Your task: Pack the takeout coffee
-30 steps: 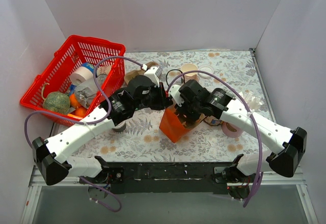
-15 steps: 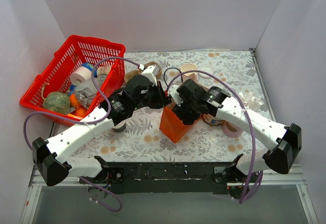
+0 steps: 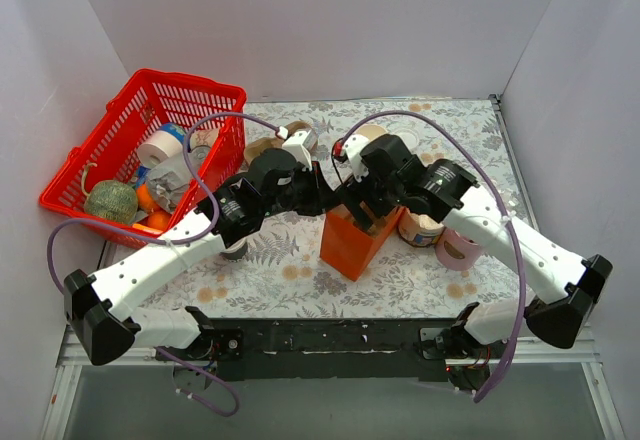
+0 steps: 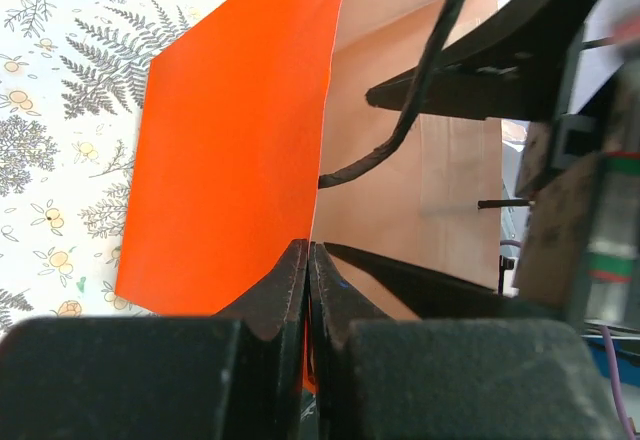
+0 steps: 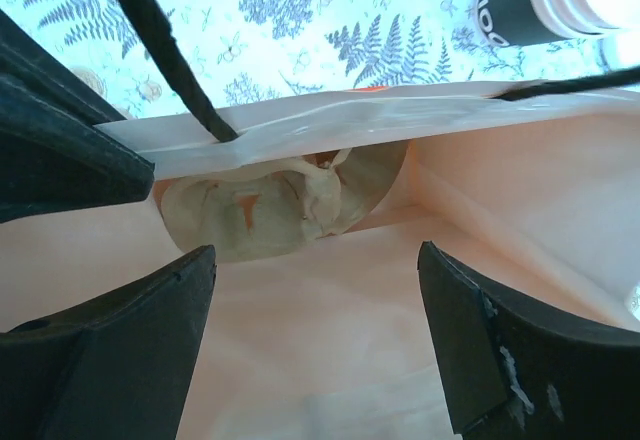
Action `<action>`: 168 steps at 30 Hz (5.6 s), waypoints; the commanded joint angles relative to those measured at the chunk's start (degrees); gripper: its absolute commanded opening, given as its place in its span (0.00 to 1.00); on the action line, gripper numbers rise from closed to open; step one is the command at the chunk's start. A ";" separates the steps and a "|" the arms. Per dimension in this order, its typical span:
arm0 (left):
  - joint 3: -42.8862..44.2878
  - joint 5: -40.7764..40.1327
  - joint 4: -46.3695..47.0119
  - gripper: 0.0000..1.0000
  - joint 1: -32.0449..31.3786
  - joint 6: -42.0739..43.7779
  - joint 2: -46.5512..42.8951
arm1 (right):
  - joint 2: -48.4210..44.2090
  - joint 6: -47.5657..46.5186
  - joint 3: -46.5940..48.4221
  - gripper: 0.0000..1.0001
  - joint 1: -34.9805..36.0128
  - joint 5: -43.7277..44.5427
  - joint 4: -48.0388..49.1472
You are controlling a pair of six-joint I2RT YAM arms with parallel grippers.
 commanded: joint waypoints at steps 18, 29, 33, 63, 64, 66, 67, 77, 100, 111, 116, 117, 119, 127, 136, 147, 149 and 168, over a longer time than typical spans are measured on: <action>-2.55 6.44 6.62 0.00 -0.16 -4.88 0.19 | -1.63 18.32 -15.67 0.46 -11.28 -29.83 13.47; -3.61 7.85 9.70 0.00 -0.16 -3.91 -2.01 | 4.70 18.76 -17.61 0.45 -10.40 -23.86 9.69; -2.73 7.24 10.41 0.00 -0.16 -2.85 -2.01 | 7.16 18.32 -16.99 0.48 -9.52 -17.64 5.31; -4.13 -0.50 10.93 0.00 -0.25 0.22 -2.98 | -7.49 14.89 -2.49 0.95 -7.76 -3.73 16.44; -4.31 -0.76 11.02 0.00 -0.16 0.40 -3.06 | -8.38 15.15 -3.10 0.95 -7.85 -3.91 19.15; -4.83 -1.98 11.20 0.00 -0.25 0.75 -3.15 | -11.70 15.16 -5.91 0.97 -7.85 -4.52 23.03; -5.27 -2.25 11.72 0.00 -0.25 0.84 -3.33 | -12.95 15.68 -7.40 0.97 -7.85 -4.43 27.57; -5.72 -6.38 15.42 0.00 -0.16 3.39 -2.01 | -15.60 14.90 -1.80 0.98 -7.94 -1.00 35.35; -11.34 -18.17 29.47 0.00 -0.16 18.75 -3.15 | -14.10 24.21 1.91 0.98 -9.34 21.15 15.82; -11.60 -11.32 32.38 0.00 -0.25 39.91 -3.94 | -15.41 18.86 0.41 0.98 -13.91 14.21 18.92; -12.22 -7.89 28.70 0.00 -0.34 45.57 -4.03 | -20.41 13.59 -2.84 0.98 -15.06 12.97 17.42; -11.96 -7.79 27.73 0.00 -0.51 46.01 -3.86 | -21.12 12.53 -3.71 0.98 -15.23 12.62 17.16; -11.87 -6.83 27.28 0.00 -0.60 46.80 -3.94 | -22.44 11.65 -4.33 0.98 -15.32 12.53 16.20; -10.90 -1.21 21.49 0.00 -0.86 46.02 -5.17 | -23.15 5.49 -6.88 0.96 -15.41 -5.01 16.45; -11.43 -1.99 21.22 0.00 -0.95 35.04 -5.52 | -22.36 6.89 -15.14 0.77 -15.41 -28.25 23.74; -7.21 2.15 20.17 0.00 -1.04 14.56 -3.68 | -21.31 21.40 -18.58 0.47 -15.41 -16.83 28.95; -6.25 0.83 18.86 0.00 -1.21 12.02 -3.85 | -20.52 23.23 -18.14 0.44 -15.41 -14.73 27.19; 0.26 -9.10 -0.57 0.00 -2.71 -16.37 -0.86 | -10.33 15.77 7.96 0.52 -15.41 -9.70 13.91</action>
